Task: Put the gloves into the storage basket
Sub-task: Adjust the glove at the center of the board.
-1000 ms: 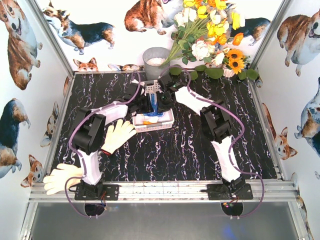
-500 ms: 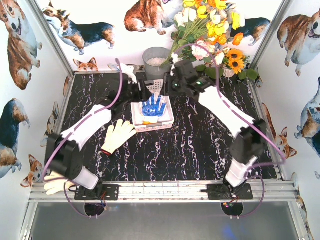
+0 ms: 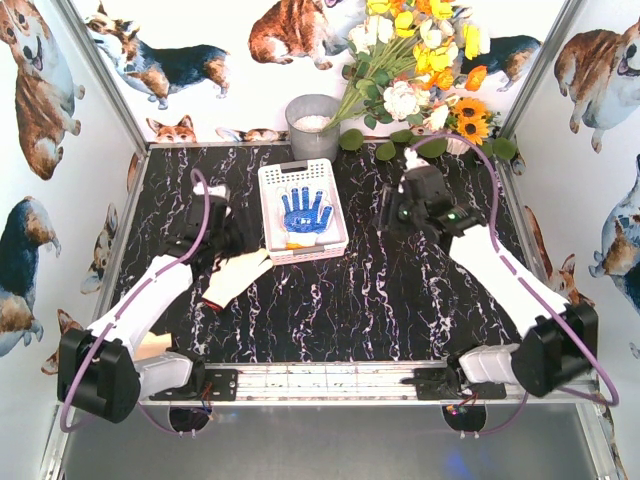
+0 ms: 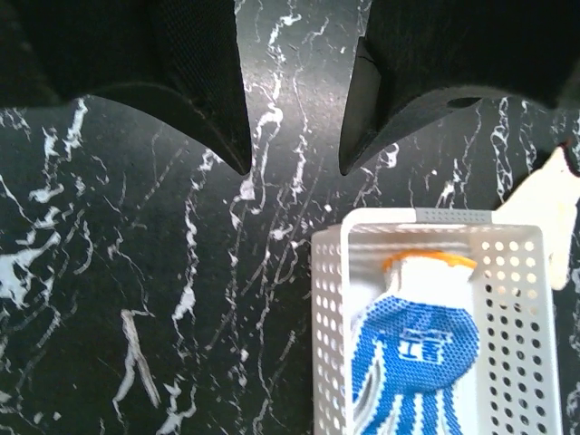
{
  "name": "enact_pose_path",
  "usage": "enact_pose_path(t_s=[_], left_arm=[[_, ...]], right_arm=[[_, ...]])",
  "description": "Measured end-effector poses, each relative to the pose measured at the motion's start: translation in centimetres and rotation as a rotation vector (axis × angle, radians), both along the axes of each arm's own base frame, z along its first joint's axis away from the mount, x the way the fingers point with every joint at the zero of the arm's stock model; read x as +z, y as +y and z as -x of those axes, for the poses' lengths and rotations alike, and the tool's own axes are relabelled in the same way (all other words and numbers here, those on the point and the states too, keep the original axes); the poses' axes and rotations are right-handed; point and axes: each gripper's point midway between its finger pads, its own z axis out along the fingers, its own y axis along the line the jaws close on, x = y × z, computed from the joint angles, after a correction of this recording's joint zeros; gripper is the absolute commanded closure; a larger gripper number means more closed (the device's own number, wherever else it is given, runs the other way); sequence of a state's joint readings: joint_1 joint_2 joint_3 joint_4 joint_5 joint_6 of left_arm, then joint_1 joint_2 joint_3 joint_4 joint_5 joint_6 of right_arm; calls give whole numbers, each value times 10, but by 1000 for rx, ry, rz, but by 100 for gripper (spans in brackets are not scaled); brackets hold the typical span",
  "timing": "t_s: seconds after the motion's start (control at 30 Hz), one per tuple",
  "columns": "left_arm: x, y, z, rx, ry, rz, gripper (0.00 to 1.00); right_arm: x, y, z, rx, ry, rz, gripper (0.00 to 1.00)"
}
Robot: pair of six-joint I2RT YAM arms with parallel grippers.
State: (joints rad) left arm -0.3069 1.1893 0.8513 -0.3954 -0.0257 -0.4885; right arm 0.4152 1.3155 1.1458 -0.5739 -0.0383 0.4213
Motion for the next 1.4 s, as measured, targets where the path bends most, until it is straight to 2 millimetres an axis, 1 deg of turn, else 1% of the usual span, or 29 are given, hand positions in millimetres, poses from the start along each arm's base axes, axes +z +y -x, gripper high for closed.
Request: enact_pose_path(t_s=[0.1, 0.23, 0.4, 0.5, 0.57, 0.63, 0.67, 0.77, 0.97, 1.03, 1.1, 1.17, 1.23, 1.3, 1.33, 1.4], left_arm=[[-26, 18, 19, 59, 99, -35, 42], [-54, 27, 42, 82, 209, -69, 46], [-86, 32, 61, 95, 312, -98, 47], [-100, 35, 68, 100, 358, -114, 48], [-111, 35, 74, 99, 393, -120, 46], [-121, 35, 80, 98, 428, -120, 43], [-123, 34, 82, 96, 437, -118, 41], [-122, 30, 81, 87, 430, -109, 37], [-123, 21, 84, 72, 397, -107, 37], [-123, 8, 88, 46, 378, -93, 38], [-121, -14, 95, -4, 362, -74, 39], [-119, -38, 107, -61, 359, -52, 39], [-118, -56, 122, -108, 369, -44, 40], [-117, -66, 138, -143, 386, -63, 42], [-116, -68, 145, -153, 393, -81, 44], [-114, -66, 150, -148, 393, -123, 46]], right_arm=[[-5, -10, 10, -20, -1, 3, 54], [-8, -14, 20, -30, 0, -7, 54], [-15, -16, 26, -44, 8, -24, 54], [-21, -17, 29, -53, 22, -32, 54], [-25, -18, 31, -55, 32, -36, 54], [-27, -19, 34, -59, 38, -40, 54], [-27, -19, 35, -62, 39, -43, 54], [-25, -19, 34, -68, 38, -55, 54], [-24, -18, 34, -74, 39, -68, 54], [-24, -18, 35, -77, 40, -71, 54], [-24, -18, 35, -80, 42, -71, 54], [-23, -19, 35, -82, 43, -70, 54], [-21, -20, 37, -86, 38, -74, 54], [-16, -21, 39, -89, 23, -83, 54], [-14, -22, 40, -93, 15, -87, 54], [-11, -23, 42, -98, 2, -97, 54]])
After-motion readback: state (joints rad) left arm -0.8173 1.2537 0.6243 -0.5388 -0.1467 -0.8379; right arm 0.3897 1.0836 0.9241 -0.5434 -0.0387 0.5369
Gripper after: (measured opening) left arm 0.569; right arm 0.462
